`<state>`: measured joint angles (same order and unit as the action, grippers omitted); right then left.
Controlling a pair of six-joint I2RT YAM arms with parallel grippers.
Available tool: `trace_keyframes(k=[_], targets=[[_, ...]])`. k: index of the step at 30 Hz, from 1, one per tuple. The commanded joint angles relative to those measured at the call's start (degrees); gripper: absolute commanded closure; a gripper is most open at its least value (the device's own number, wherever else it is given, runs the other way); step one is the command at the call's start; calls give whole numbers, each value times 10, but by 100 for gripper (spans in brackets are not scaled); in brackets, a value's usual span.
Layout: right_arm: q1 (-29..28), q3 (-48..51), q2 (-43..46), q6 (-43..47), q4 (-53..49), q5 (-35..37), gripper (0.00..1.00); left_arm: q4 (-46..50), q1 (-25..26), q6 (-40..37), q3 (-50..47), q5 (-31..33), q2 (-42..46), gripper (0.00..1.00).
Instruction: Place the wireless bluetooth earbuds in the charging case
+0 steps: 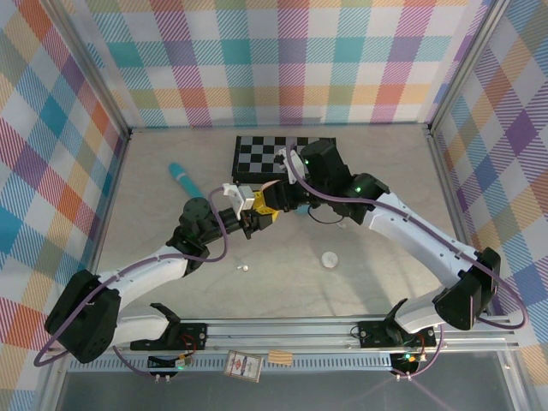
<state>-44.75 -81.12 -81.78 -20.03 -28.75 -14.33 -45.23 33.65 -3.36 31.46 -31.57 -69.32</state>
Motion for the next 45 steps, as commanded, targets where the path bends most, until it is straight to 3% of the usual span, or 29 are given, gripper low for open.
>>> trace_keyframes(k=[1,18,24,33,38,45], targets=[[-2,-1,1,12,-23,34,72,-39,10,-14,30,-18,32,71],[-2,14,68,28,-10,31,60,-38,11,-24,28,-10,19,71],[0,25,111,28,12,45,58,-13,11,-72,20,-11,23,71],[5,-73,14,32,-82,128,59,-3,11,-106,5,-32,44,70],[5,-85,-8,39,-91,117,60,16,11,-114,-3,-25,62,70],[5,-33,41,32,-86,88,60,7,11,-81,6,4,57,71]])
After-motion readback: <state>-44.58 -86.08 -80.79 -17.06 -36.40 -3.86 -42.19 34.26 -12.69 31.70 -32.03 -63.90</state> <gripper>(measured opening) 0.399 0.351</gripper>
